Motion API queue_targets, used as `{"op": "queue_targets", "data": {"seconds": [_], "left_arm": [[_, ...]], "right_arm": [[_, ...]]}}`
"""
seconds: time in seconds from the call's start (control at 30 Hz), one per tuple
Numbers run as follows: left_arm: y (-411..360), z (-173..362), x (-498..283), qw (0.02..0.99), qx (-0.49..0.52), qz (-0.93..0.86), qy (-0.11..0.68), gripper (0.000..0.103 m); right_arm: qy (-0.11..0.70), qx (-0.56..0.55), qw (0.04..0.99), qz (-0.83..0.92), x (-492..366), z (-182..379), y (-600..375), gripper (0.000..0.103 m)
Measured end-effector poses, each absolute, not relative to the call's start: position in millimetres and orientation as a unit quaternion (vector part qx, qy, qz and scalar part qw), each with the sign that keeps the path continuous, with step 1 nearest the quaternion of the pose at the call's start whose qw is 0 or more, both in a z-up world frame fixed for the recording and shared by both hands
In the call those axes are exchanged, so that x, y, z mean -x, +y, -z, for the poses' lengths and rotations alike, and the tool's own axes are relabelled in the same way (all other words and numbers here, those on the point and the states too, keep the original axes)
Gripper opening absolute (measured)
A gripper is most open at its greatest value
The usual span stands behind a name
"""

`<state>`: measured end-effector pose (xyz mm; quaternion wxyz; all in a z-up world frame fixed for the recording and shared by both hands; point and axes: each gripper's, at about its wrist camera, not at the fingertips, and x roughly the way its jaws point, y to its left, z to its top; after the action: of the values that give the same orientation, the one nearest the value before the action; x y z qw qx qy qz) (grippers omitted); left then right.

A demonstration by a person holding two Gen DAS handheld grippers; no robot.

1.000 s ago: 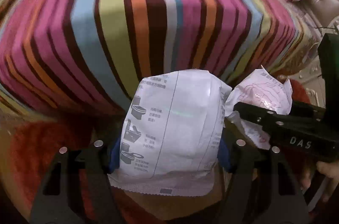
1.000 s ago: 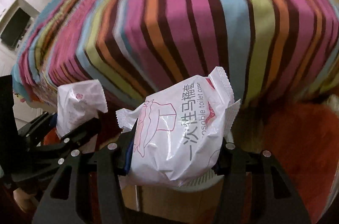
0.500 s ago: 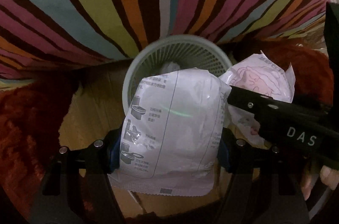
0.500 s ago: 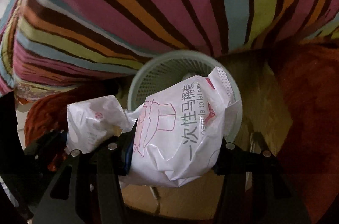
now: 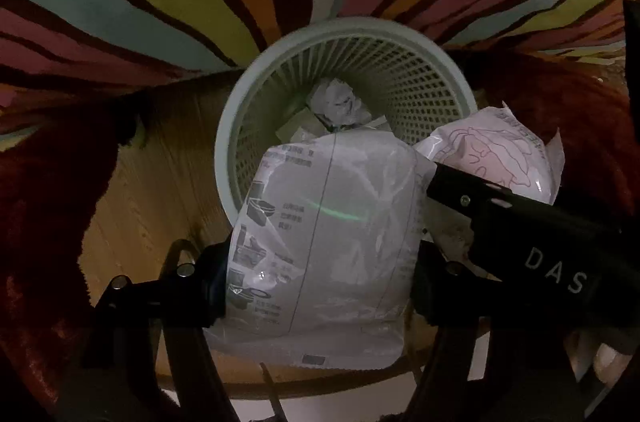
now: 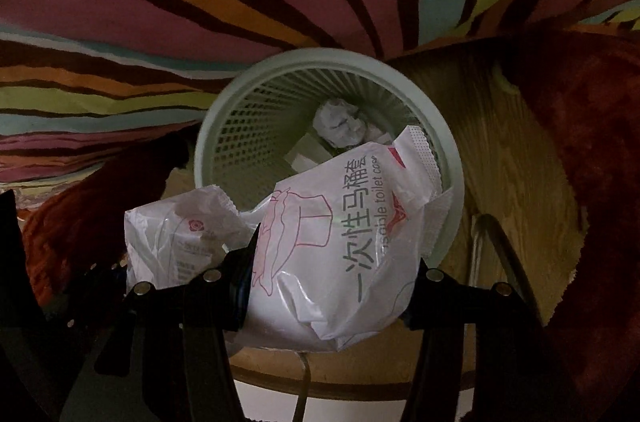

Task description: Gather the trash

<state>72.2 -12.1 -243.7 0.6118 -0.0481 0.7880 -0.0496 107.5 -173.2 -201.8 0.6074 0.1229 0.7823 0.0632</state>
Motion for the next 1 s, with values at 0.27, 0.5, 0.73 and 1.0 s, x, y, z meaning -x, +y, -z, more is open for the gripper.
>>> {"op": "queue_targets", "data": {"seconds": [0.27,0.5,0.73,1.0], "left_arm": [[-8.5,267.8,-68.3,0.570,0.072,0.039,0.817,0.075],[-8.0,281.2,-70.5,0.568,0.067,0.027,0.820,0.087],[-4.9,281.8,-70.8,0.570,0.073,0.023,0.818,0.088],[-3.3,261.3,-75.4,0.605,0.065,0.025,0.793,0.087]], "right_arm": [[0.800,-0.127,0.585,-0.045,-107.4,220.8,-177.7,0.053],[0.813,-0.155,0.559,-0.042,-106.6,240.0,-182.6,0.095],[0.806,-0.182,0.563,-0.023,-102.5,239.2,-194.5,0.095],[0.801,-0.174,0.573,-0.030,-103.6,237.1,-185.6,0.095]]}}
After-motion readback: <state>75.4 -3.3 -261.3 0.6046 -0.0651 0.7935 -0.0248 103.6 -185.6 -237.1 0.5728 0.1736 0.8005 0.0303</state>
